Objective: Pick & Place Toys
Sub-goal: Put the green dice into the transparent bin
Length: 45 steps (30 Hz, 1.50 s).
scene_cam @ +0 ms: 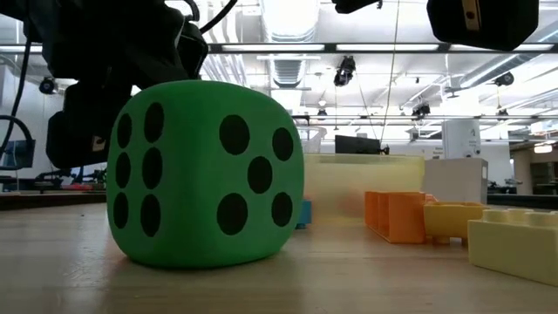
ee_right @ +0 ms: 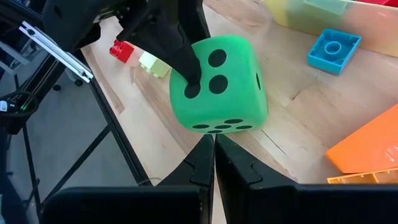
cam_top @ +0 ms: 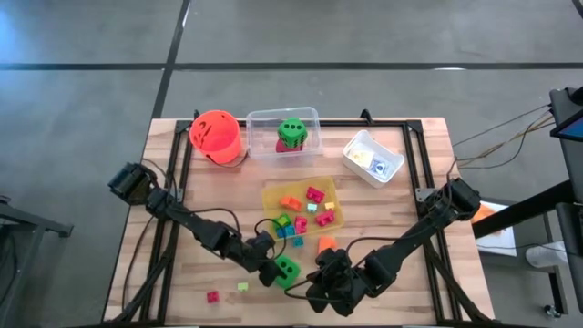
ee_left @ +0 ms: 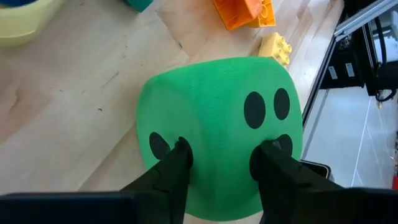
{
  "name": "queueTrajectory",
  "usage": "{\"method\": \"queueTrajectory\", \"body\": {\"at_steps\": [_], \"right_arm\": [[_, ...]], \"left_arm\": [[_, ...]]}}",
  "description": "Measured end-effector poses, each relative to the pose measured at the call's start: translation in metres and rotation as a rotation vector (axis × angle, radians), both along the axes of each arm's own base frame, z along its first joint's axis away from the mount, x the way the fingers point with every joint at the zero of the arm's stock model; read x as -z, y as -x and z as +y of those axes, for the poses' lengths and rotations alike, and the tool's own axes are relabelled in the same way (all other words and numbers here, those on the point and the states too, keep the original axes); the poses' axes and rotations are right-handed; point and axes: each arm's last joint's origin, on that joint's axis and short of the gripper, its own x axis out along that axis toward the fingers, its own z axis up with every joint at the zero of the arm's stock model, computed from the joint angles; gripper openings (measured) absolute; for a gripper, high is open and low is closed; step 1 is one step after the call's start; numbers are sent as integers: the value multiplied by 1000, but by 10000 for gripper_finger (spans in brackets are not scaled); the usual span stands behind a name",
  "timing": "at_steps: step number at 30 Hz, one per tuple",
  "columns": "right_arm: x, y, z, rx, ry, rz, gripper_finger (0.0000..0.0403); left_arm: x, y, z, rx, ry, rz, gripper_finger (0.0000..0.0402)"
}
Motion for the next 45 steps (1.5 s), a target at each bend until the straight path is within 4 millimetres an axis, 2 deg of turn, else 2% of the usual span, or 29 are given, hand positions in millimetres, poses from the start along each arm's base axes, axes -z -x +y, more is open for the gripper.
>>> {"method": "queueTrajectory", "body": {"at_steps": [11,18,23,29,36,45], "right_arm": [[-2,1,0,-3,-4,-3,12],[-15,5,-3,-19,-7,-28,12],[-35,11,-8,-45,-4,-62,12],[-62,24,-18,-59,5,-95,12],[-85,43,-34,-45,75,-100,12],[-93,55,-45,-33,153,-59,12]], "left_arm": [[-5,-2,-3,69,59,-39,130],[-26,0,-2,86,95,-113,127],[-49,4,1,89,105,-191,126],[-81,16,17,38,72,-264,122],[-113,35,46,-94,9,-299,118],[-141,40,78,-199,-112,-267,112]]}}
